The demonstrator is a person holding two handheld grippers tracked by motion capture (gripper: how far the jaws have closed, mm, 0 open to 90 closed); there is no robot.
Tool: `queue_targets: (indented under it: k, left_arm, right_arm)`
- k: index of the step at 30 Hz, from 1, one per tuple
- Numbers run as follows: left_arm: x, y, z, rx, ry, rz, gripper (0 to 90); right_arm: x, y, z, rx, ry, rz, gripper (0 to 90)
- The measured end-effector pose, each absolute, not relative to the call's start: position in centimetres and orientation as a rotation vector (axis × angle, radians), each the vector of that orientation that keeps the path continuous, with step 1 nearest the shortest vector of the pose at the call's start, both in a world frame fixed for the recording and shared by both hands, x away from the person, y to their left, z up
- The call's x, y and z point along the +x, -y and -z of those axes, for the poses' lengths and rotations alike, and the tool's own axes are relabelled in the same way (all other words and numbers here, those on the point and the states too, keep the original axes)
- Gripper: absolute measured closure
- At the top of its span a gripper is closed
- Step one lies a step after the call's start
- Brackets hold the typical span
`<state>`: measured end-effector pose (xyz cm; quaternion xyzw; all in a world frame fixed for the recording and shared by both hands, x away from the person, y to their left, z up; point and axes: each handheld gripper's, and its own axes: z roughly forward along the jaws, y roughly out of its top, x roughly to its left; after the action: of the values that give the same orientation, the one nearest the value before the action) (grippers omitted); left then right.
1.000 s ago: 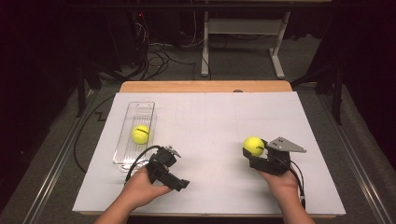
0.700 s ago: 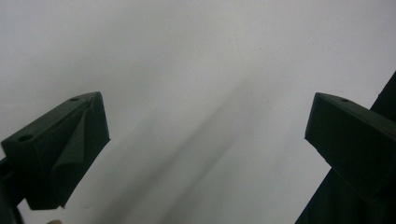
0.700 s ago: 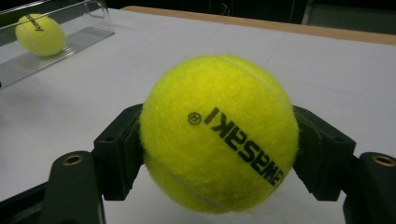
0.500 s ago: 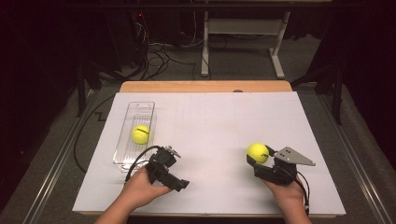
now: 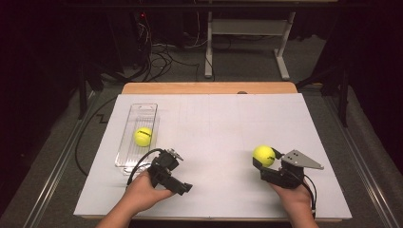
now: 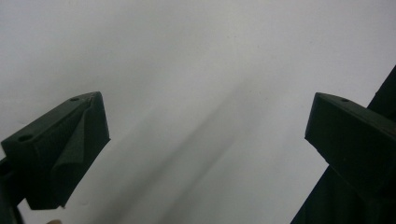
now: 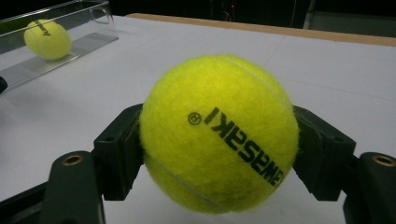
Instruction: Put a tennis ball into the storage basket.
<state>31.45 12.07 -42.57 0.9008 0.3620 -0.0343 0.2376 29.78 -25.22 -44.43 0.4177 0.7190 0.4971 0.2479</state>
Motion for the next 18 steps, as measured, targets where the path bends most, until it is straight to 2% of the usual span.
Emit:
queue_targets:
  k: [18]
  left_arm:
    - [31.3, -12.0, 42.7, 2.473, -1.002, 0.091, 0.7]
  right_arm:
    - [29.8, 23.1, 44.6, 1.069, -2.033, -1.375, 27.5]
